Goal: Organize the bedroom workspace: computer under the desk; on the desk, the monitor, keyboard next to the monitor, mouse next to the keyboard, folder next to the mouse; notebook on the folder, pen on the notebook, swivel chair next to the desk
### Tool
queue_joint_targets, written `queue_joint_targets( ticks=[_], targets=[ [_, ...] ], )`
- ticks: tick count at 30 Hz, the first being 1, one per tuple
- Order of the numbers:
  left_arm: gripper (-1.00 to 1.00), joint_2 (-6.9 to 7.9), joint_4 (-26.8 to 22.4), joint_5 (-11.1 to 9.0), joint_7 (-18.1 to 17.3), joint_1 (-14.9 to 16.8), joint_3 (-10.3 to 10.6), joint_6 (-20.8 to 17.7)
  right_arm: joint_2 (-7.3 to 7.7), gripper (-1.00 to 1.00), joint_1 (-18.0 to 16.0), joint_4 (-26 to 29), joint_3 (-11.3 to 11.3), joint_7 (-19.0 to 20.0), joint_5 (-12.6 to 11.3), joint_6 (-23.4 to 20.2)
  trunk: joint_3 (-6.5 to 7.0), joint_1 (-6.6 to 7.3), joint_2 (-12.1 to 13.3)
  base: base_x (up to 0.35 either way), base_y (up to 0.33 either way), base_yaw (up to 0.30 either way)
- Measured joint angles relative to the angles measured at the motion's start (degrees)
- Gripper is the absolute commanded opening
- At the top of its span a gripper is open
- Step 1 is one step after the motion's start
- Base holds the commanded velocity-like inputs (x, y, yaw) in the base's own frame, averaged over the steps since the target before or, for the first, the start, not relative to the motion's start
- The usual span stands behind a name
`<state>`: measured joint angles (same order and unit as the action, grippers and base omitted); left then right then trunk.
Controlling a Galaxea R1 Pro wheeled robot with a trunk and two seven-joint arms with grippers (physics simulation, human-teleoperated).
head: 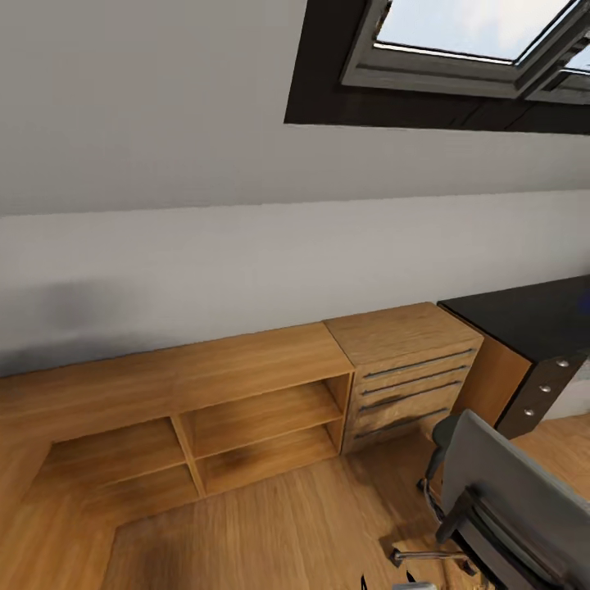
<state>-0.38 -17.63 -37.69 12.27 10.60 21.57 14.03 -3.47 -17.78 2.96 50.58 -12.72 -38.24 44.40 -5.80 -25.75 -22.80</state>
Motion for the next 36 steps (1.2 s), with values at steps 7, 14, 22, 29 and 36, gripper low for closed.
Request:
queue_joint_targets(
  ticks=[7, 14, 22, 29, 36],
  targets=[
    [1.0, -0.01, 0.0, 0.0, 0.0, 0.0, 0.0, 0.0, -0.01, 1.0, 0.0, 0.0, 0.0, 0.0, 0.0, 0.0, 0.0, 0.0, 0.0, 0.0, 0.309, -0.296],
    [1.0, -0.01, 0.0, 0.0, 0.0, 0.0, 0.0, 0.0, -0.02, 1.0, 0.0, 0.0, 0.0, 0.1, 0.0, 0.0, 0.0, 0.0, 0.0, 0.0, 0.121, -0.298],
    [1.0, -0.01, 0.0, 0.0, 0.0, 0.0, 0.0, 0.0, 0.03, 1.0, 0.0, 0.0, 0.0, 0.1, 0.0, 0.0, 0.0, 0.0, 0.0, 0.0, 0.007, -0.299],
    [1.0, -0.01, 0.0, 0.0, 0.0, 0.0, 0.0, 0.0, 0.06, 1.0, 0.0, 0.0, 0.0, 0.1, 0.0, 0.0, 0.0, 0.0, 0.0, 0.0, 0.001, -0.299],
    [1.0, -0.01, 0.0, 0.0, 0.0, 0.0, 0.0, -0.1, 0.06, 1.0, 0.0, 0.0, 0.0, 0.1, 0.0, 0.0, 0.0, 0.0, 0.0, 0.0, 0.0, -0.299]
  ],
)
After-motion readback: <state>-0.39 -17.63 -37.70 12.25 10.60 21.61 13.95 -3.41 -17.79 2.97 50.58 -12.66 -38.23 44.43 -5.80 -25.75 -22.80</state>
